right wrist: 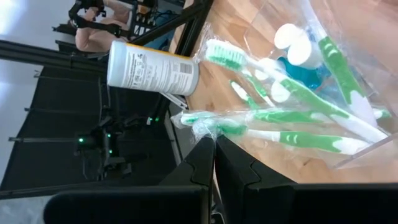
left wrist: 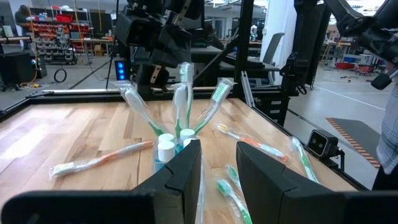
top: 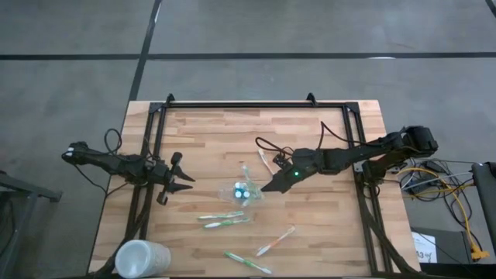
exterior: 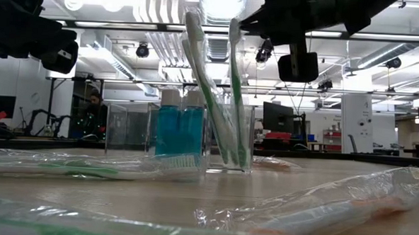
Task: Pick & Place toothbrushing station
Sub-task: Put the green toothbrush into the transparent organizer
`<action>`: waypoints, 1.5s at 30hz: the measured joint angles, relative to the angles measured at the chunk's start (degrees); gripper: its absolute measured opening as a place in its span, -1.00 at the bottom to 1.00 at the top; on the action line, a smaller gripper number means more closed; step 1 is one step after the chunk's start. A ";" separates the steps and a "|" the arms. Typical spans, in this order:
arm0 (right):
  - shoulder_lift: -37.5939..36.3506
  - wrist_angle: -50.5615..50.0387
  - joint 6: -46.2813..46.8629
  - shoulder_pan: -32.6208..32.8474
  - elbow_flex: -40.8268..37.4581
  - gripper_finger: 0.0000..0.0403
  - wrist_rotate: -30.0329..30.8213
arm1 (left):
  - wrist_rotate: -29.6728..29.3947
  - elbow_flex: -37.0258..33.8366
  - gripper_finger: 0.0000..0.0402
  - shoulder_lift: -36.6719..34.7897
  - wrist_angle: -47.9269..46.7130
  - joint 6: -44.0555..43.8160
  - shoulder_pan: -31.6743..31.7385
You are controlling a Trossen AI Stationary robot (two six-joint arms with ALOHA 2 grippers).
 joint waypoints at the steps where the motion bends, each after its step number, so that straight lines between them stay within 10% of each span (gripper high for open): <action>1: 0.00 -0.02 -0.05 0.00 0.00 -0.96 0.00 | 0.02 0.00 -0.46 0.00 0.00 0.00 0.00; 16: -0.09 0.13 0.15 -0.04 -0.03 -0.93 1.28 | 0.01 0.00 -0.46 0.00 0.00 0.00 -0.01; 33: -1.48 0.58 -4.38 -0.22 0.37 -0.30 1.74 | 0.01 0.00 -0.46 0.00 0.00 0.00 -0.02; 45: -9.64 -2.98 -15.61 -0.22 0.37 -0.23 14.84 | 0.01 0.00 -0.46 0.00 0.00 0.00 -0.01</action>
